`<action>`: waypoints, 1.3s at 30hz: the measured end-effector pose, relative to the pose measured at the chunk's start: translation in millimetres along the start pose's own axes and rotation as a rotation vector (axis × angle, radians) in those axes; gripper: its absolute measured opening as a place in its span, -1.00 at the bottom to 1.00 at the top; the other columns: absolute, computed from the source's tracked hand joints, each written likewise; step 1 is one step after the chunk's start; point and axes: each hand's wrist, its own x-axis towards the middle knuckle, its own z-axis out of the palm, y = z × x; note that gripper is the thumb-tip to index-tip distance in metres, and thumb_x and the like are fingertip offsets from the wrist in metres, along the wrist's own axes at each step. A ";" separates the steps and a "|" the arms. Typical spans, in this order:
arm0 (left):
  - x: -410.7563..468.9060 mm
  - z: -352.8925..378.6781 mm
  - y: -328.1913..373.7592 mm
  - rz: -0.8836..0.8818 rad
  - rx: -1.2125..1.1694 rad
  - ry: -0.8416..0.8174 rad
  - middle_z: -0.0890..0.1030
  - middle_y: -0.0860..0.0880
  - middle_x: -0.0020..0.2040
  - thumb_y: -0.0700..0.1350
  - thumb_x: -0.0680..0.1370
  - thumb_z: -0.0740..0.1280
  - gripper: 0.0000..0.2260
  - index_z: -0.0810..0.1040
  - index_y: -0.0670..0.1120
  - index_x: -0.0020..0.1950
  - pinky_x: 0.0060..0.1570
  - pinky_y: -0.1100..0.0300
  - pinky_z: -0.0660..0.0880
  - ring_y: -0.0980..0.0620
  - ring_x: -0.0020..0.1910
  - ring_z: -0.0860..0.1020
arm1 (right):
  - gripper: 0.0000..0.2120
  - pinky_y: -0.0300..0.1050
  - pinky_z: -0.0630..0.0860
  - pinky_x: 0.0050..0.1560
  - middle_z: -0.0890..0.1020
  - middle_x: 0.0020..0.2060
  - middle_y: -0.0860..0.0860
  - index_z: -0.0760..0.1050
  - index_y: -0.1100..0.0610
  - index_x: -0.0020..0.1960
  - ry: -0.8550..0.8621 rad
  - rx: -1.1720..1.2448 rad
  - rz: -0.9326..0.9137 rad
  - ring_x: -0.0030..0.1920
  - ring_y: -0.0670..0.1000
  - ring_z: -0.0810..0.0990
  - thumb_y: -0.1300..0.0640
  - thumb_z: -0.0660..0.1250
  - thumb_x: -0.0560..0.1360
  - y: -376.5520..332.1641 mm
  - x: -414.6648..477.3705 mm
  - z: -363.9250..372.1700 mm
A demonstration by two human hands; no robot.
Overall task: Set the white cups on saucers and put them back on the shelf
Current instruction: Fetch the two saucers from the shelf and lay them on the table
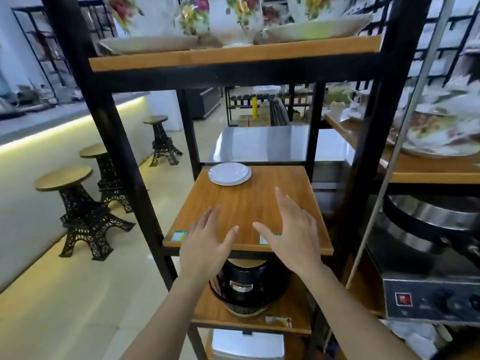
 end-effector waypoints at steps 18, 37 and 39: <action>207.4 41.7 -64.5 -0.142 -0.185 -0.010 0.34 -0.01 0.47 0.22 0.54 0.16 -0.45 0.21 0.05 0.48 0.36 0.00 0.29 -0.06 0.43 0.31 | -0.21 0.18 0.12 0.46 0.15 0.53 -0.01 -0.14 -0.12 0.52 -0.084 0.016 0.290 0.51 0.11 0.16 -0.35 0.14 0.45 4.1 190.4 105.9; 290.5 73.8 -81.2 -0.734 -1.100 -0.215 0.43 -0.16 0.36 -0.18 0.55 0.28 -0.44 0.13 -0.08 0.51 0.04 -0.12 0.59 -0.20 0.22 0.49 | -0.31 0.10 0.08 0.43 0.25 0.40 0.07 0.29 0.13 0.39 -0.268 0.073 0.518 0.42 0.12 0.16 -0.27 0.26 0.42 20.7 266.8 166.0; 292.0 72.9 -83.0 -0.790 -1.143 -0.235 0.45 -0.20 0.31 -0.15 0.54 0.30 -0.47 0.20 -0.12 0.47 -0.05 -0.12 0.61 -0.21 0.15 0.52 | -0.35 0.10 0.11 0.42 0.29 0.37 0.06 0.32 0.16 0.33 -0.252 0.148 0.537 0.39 0.11 0.21 -0.19 0.35 0.40 20.8 266.4 164.6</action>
